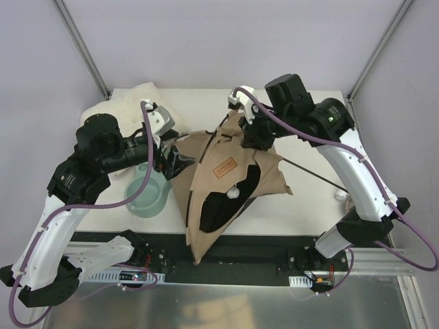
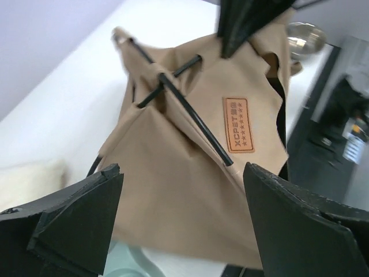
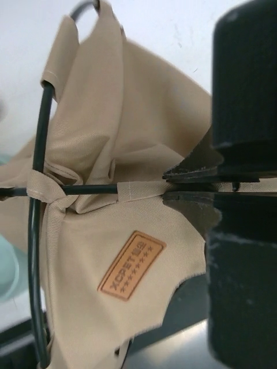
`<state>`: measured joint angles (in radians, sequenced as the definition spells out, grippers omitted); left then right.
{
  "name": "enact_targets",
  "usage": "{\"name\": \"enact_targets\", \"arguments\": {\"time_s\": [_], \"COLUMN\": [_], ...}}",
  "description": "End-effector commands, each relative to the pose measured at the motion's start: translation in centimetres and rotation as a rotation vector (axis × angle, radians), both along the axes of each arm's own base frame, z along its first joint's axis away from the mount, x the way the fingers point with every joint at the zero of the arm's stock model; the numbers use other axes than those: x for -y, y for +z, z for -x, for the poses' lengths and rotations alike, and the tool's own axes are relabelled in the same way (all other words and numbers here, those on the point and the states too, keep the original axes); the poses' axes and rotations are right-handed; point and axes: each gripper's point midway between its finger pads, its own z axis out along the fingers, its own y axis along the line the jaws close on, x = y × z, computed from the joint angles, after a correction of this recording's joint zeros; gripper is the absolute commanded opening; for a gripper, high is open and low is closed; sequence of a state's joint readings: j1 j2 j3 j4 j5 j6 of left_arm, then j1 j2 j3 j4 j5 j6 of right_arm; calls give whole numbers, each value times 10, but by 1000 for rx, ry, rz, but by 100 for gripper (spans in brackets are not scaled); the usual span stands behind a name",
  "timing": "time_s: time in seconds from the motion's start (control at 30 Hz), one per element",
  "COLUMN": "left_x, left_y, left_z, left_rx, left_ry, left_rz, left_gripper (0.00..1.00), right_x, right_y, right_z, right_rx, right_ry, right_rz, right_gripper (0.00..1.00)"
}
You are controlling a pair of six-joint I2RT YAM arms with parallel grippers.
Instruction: Set up the pet tent
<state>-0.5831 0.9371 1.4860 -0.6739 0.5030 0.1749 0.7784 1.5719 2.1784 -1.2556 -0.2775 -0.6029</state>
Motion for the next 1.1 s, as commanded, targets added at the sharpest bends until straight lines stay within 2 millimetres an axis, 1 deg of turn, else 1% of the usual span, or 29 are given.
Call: {"name": "enact_targets", "arguments": {"time_s": [0.0,0.13,0.23,0.33,0.4,0.43,0.5,0.53,0.6,0.77,0.87,0.93,1.07], "left_x": [-38,-73,-85,-85,-85,-85,-86,-87,-88,-93,-93,-93,-90], "left_y": [35,45,46,46,46,47,48,50,50,53,52,52,47], "left_z": [-45,-73,-81,-84,-83,-83,-84,-83,-83,-85,-85,-84,-83], "left_rx": [107,125,128,117,112,111,107,105,105,112,113,112,104], "left_ry": [360,630,719,735,733,736,748,754,762,788,791,785,771], "left_rz": [55,72,67,73,81,87,96,103,108,111,110,111,106], "left_gripper": [87,87,87,86,86,86,86,86,86,86,86,86,86], "right_x": [0,9,19,32,37,40,43,48,53,69,74,73,70], "right_y": [39,56,74,95,103,108,112,116,115,109,109,113,134], "right_z": [-46,-76,-96,-121,-128,-134,-141,-148,-157,-183,-189,-190,-191], "right_rx": [202,288,348,435,462,479,484,494,493,477,473,474,521], "right_ry": [-158,-294,-395,-527,-565,-606,-648,-698,-766,-1026,-1108,-1105,-1085], "right_rz": [-138,-204,-264,-324,-354,-374,-401,-425,-449,-561,-638,-692,-831], "right_gripper": [0,0,0,0,0,0,0,0,0,0,0,0,0]}}
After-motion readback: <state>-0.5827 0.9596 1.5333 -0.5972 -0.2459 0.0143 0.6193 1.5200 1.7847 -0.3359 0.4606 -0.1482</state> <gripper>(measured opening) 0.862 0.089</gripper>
